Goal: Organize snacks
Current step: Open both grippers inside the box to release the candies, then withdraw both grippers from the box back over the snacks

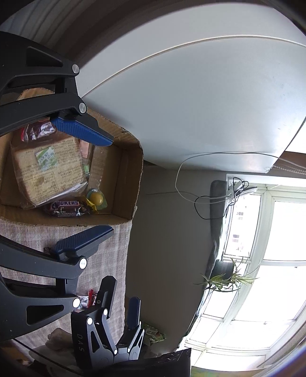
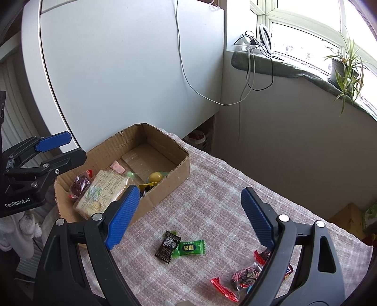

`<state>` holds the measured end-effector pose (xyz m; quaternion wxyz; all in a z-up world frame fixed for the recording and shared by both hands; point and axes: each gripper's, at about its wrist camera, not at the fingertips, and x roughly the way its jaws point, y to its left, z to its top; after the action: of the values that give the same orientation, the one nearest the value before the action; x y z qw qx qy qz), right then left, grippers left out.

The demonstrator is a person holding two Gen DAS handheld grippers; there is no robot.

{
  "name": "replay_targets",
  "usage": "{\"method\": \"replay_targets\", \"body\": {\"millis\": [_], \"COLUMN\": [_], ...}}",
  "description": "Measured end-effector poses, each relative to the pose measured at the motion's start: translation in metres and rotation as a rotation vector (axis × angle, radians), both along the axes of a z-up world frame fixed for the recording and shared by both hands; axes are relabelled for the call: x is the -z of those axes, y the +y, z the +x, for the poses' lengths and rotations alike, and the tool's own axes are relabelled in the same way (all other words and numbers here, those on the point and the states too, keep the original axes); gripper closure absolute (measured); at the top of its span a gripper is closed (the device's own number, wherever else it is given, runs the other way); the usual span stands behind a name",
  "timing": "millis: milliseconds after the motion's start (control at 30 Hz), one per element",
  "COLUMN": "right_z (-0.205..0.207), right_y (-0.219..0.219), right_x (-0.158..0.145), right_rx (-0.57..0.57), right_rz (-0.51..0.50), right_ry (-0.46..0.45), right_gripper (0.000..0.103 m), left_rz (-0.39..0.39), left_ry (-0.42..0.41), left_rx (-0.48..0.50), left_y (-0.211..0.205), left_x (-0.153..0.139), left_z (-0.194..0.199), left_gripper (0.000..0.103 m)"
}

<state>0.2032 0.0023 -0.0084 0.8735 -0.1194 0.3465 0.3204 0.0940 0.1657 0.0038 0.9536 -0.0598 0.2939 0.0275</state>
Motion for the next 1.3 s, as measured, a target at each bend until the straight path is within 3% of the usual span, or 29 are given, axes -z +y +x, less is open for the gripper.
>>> {"method": "replay_targets", "body": {"millis": [500,767,900,1067,1300], "right_z": [-0.012,0.003,0.009,0.008,-0.008], "right_y": [-0.088,-0.13,-0.146,-0.159,-0.157], "right_x": [0.002,0.026,0.038,0.053,0.081], "right_rx": [0.096,0.162,0.196,0.177,0.086], "right_rz": [-0.043,-0.01,0.011,0.032,0.0], "right_ry": [-0.066,0.1,0.151,0.217,0.247], "right_gripper": [0.013,0.013,0.013,0.033,0.034], "left_rz": [-0.042,-0.073,-0.097,-0.107,-0.162], "left_ry": [0.031,0.092,0.126,0.156,0.211], "left_rx": [0.09,0.179,0.22,0.267,0.349], "left_y": [-0.046,-0.082,-0.098,-0.116,-0.145], "left_x": [0.012,0.033,0.043,0.05,0.06], "left_z": [-0.006,0.003,0.007,0.014,0.04], "left_gripper": [0.033,0.034,0.043,0.048,0.051]}}
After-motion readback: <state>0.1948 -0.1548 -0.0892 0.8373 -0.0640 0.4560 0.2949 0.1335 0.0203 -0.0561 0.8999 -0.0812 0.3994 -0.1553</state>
